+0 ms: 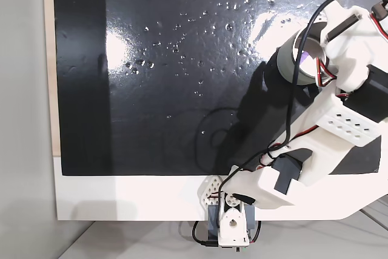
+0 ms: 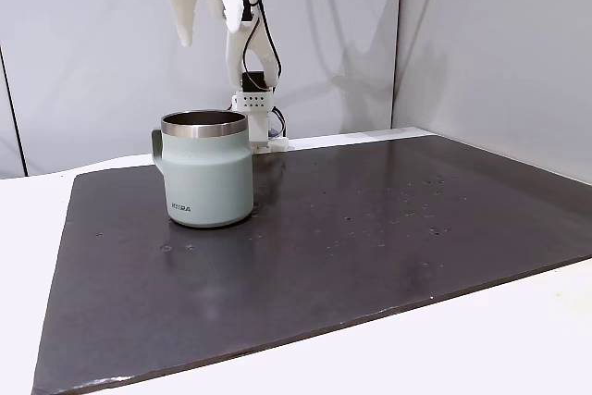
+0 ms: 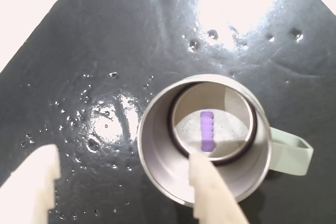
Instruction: Grasp a pengrip and put it in the cup.
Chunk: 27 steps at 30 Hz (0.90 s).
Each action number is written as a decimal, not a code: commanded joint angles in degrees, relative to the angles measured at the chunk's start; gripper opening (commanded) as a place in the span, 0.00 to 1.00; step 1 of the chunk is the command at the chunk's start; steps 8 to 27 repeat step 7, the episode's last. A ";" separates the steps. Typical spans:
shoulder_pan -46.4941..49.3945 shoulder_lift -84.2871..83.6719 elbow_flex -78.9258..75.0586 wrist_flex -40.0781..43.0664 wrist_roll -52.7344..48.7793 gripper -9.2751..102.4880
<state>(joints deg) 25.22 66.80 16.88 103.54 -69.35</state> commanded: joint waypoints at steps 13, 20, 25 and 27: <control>0.97 0.70 -1.58 0.70 -1.05 0.35; 0.97 0.70 -1.58 0.70 -1.05 0.35; 0.97 0.70 -1.58 0.70 -1.05 0.35; 0.97 0.70 -1.58 0.70 -1.05 0.35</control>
